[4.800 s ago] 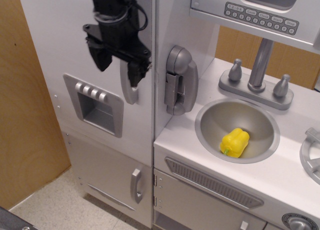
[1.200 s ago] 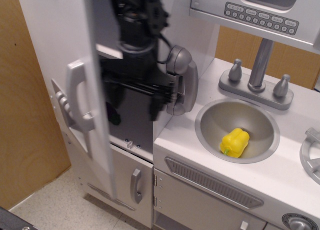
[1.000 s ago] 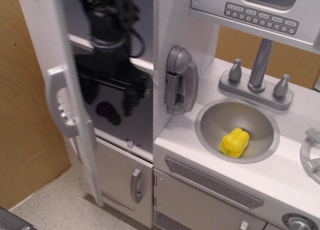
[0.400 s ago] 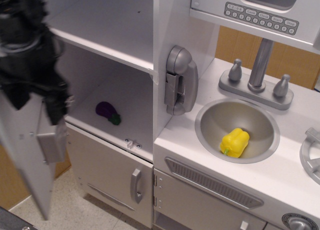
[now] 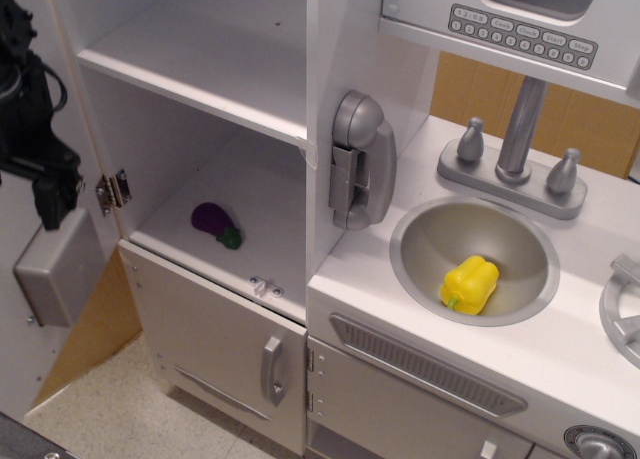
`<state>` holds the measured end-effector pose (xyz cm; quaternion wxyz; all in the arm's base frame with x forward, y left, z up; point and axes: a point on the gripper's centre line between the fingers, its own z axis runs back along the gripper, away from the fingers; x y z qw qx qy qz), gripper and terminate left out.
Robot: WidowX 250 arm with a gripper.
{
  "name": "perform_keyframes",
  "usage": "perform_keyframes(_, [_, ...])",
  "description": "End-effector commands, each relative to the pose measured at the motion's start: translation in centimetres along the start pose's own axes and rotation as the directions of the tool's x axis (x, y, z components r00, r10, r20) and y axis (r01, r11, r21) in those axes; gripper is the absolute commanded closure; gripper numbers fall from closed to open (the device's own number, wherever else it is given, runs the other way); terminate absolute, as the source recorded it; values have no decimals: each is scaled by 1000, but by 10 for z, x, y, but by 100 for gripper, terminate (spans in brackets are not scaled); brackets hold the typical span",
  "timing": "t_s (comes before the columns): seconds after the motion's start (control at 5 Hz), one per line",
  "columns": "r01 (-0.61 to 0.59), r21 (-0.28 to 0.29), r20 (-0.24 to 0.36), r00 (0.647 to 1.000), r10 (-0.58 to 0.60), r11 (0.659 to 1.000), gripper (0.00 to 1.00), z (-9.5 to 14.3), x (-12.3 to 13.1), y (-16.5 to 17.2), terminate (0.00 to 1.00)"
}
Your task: Open fridge
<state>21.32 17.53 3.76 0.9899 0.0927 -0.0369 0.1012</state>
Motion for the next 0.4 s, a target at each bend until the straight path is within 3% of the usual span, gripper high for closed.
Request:
perform_keyframes(0.0, [-29,61,26,999,27,998,0,13,29,20,0])
perform_keyframes(0.2, [-29,61,26,999,27,998,0,13,29,20,100])
